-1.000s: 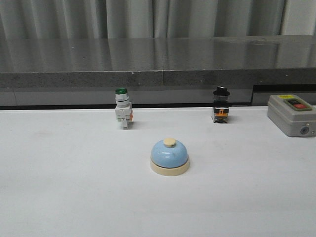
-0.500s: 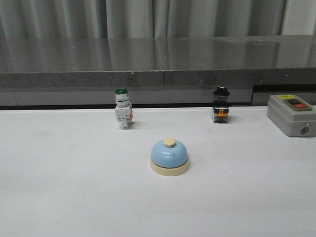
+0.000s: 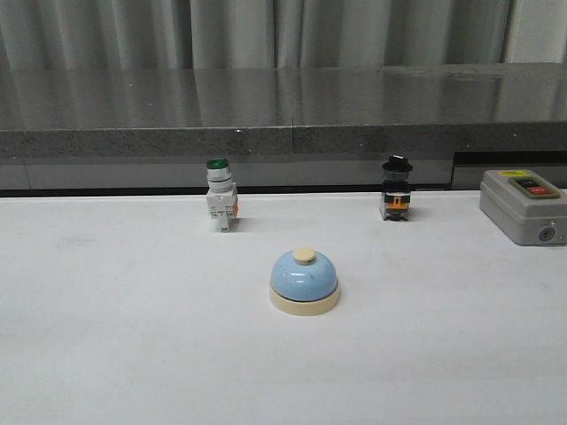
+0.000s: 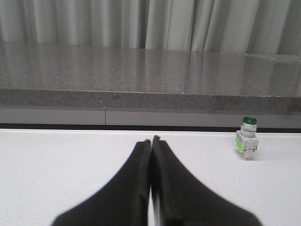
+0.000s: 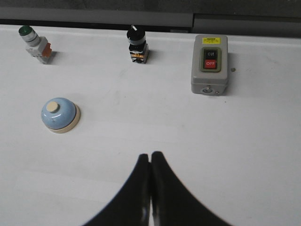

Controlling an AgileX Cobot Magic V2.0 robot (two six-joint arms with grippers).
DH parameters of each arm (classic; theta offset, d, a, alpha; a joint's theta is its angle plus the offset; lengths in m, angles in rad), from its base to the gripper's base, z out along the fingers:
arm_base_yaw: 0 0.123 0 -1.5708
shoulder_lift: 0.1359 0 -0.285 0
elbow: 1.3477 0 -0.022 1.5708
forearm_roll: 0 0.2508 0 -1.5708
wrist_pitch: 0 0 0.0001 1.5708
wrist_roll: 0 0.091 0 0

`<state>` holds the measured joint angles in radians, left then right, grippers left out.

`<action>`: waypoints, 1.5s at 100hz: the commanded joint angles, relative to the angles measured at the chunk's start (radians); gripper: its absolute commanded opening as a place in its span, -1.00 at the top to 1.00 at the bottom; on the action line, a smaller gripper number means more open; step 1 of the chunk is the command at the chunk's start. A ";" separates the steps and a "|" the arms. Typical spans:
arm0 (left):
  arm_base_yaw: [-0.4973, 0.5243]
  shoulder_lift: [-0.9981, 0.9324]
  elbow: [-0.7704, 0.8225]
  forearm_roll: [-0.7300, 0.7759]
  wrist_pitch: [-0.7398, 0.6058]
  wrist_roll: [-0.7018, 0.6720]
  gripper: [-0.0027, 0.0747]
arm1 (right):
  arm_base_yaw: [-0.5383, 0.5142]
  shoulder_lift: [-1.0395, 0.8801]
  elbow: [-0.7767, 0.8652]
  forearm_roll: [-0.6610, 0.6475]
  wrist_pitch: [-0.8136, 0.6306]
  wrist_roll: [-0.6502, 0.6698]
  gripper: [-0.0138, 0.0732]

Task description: Place and press bell with both arms

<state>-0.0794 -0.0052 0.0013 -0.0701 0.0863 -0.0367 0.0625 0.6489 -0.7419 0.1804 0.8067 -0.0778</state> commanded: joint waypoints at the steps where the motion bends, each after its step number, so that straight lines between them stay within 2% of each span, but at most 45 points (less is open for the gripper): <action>1: 0.003 -0.029 0.041 -0.008 -0.086 -0.008 0.98 | -0.003 0.038 -0.036 0.036 -0.072 -0.011 0.82; 17: 0.003 -0.029 0.041 -0.008 -0.086 -0.008 0.98 | -0.003 0.105 -0.042 0.072 -0.072 -0.019 0.82; 35: 0.003 -0.029 0.041 -0.008 -0.086 -0.008 0.98 | 0.018 0.246 -0.115 0.075 0.000 -0.053 0.82; 75: 0.003 -0.029 0.041 -0.008 -0.086 -0.008 0.98 | 0.261 0.630 -0.348 0.075 0.014 -0.059 0.82; 96: 0.003 -0.029 0.041 -0.008 -0.086 -0.008 0.98 | 0.356 0.817 -0.470 0.075 0.013 -0.059 0.82; 127: 0.003 -0.029 0.041 -0.008 -0.086 -0.008 0.98 | 0.445 1.040 -0.636 0.075 0.012 -0.059 0.82; 150: 0.003 -0.029 0.041 -0.008 -0.086 -0.008 0.98 | 0.465 1.146 -0.700 0.075 0.016 -0.059 0.82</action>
<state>-0.0794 -0.0052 0.0013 -0.0701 0.0863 -0.0367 0.5254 1.8166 -1.3948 0.2389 0.8479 -0.1229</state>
